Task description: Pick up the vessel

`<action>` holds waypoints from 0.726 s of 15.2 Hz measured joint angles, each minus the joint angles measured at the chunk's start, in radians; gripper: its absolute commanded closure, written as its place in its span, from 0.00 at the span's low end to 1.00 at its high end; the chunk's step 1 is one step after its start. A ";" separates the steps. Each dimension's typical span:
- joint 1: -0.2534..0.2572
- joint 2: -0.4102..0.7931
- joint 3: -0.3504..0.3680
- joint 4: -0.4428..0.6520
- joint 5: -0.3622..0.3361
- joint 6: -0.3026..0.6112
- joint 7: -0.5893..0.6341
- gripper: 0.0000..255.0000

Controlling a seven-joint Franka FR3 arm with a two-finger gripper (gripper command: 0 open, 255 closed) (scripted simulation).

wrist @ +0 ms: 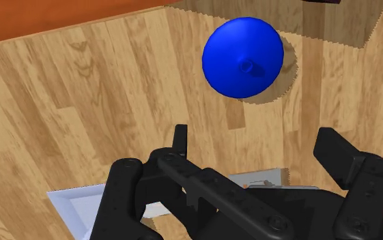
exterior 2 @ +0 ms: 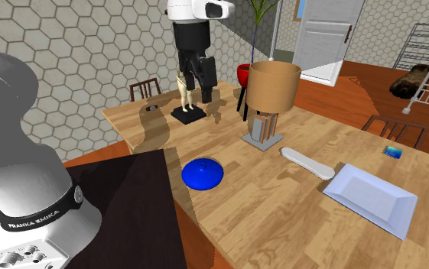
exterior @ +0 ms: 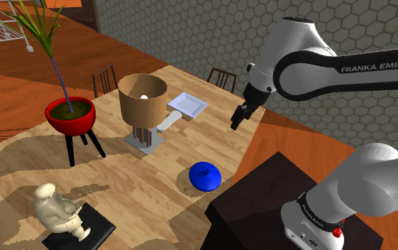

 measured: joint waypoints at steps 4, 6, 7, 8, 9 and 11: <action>0.003 0.122 0.053 -0.052 0.003 0.157 0.040 0.00; 0.005 0.184 0.083 -0.068 -0.001 0.226 0.069 0.00; 0.001 0.223 0.097 -0.074 -0.008 0.266 0.084 0.00; -0.003 0.263 0.111 -0.077 -0.017 0.305 0.101 0.00; -0.011 0.307 0.123 -0.082 -0.031 0.348 0.115 0.00; -0.027 0.391 0.149 -0.084 -0.068 0.424 0.156 0.00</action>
